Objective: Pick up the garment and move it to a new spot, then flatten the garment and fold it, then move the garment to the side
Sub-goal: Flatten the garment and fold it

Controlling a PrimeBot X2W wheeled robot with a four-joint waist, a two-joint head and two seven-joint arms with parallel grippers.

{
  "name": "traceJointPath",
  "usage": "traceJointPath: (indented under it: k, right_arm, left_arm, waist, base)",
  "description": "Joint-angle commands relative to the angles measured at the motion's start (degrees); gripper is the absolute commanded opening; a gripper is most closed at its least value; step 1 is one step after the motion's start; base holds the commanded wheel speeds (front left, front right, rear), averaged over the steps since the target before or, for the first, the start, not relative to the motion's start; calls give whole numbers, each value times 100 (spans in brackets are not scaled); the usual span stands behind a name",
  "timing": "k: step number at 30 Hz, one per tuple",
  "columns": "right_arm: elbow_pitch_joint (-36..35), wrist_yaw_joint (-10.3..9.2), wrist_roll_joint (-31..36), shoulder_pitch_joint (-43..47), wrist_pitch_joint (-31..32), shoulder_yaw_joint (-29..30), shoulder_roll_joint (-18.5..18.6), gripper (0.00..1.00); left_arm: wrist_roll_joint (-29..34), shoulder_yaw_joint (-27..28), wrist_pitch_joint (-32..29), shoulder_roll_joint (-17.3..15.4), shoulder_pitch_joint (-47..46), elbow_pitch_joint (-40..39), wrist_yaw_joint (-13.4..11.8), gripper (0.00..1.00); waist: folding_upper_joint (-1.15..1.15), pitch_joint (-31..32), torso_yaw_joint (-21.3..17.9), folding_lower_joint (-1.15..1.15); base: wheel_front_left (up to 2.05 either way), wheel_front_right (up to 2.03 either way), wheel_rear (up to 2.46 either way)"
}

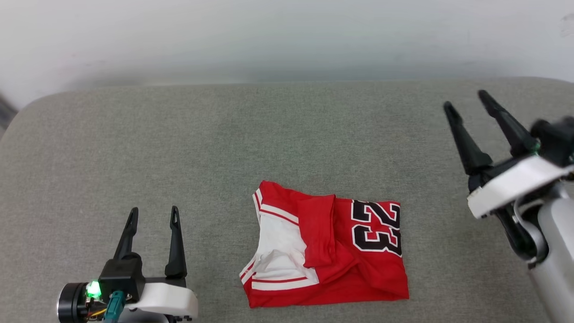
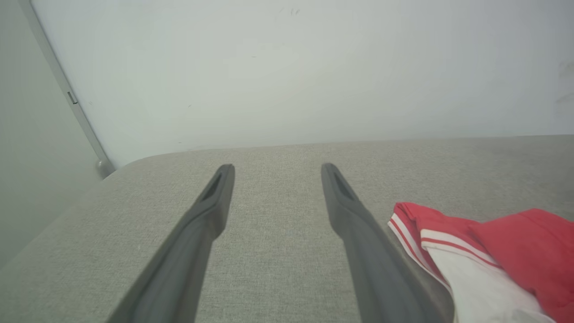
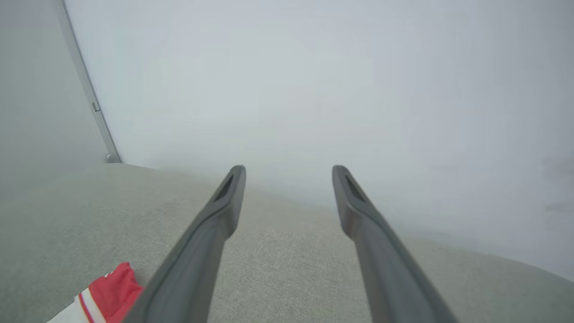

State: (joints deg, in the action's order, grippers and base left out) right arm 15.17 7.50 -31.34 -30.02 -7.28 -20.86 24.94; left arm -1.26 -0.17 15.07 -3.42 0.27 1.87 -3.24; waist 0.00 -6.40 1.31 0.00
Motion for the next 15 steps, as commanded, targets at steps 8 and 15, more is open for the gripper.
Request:
traceJointPath:
  k: [8, 15]
  right_arm:
    - [-441, -2, 1216, 1327, -761, 1443, -966, 100]
    - [-1179, -3, 1726, 2345, -789, 2023, -1669, 100]
  left_arm:
    - [12, 29, 13, 0, 170, -50, 70, 100]
    - [-25, 75, 13, 9, 284, -120, 79, 100]
  waist:
    - [0, 117, -91, 0]
    - [0, 167, -99, 0]
  base:
    - [0, 0, 0]
    - [0, 0, 0]
